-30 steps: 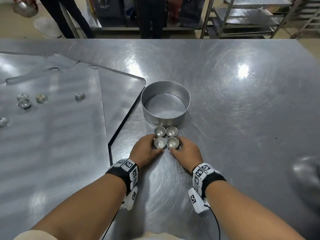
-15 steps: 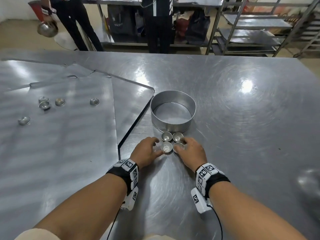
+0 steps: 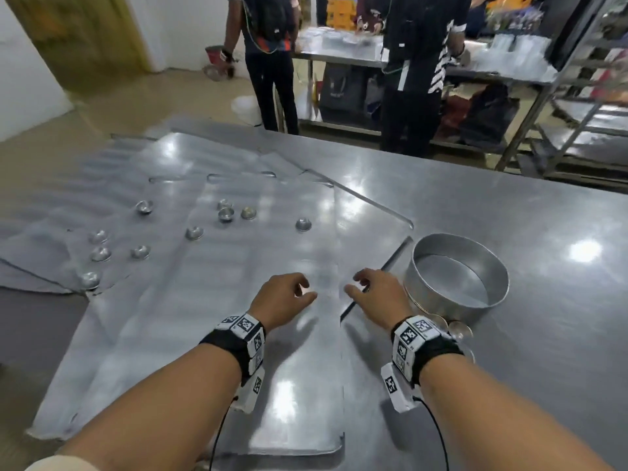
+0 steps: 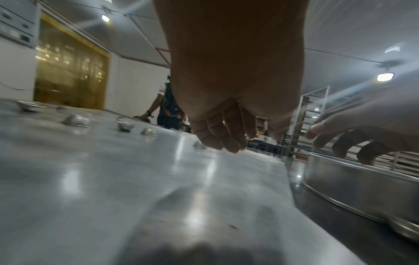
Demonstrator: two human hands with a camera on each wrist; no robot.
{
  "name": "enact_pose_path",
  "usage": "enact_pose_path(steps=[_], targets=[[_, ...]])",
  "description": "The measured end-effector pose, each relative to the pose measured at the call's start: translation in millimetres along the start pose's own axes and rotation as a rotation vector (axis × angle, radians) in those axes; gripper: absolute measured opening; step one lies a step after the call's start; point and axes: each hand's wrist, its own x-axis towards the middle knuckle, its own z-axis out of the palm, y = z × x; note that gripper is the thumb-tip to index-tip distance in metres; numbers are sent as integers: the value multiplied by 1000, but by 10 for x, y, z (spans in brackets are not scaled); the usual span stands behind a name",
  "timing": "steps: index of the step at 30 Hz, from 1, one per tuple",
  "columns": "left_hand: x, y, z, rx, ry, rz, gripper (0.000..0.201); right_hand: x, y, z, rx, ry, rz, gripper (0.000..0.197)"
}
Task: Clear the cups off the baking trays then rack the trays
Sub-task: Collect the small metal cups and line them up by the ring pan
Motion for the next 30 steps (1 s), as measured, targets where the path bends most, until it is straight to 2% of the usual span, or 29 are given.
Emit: enact_pose_path(steps=[7,13,21,26,30], targets=[[257,-866,-611,6,14,-84,35,502,-754,452,-32,-80,-49,38],[789,-1342,-974,-7,40,-89,39,1088,-1106,652,-65,-66,-42,38],[1686,-1492,-1196,-22,12,-37,58,1865,-1262,703,-81,-42,6,42],[2199,-1591,-1134,66,1,-39,56,2220,-1179,802,-117,-91,51,55],[2427,-1598,-1067,128,-21,-39,66,2390,-1063,889,-118,-149,64,63]])
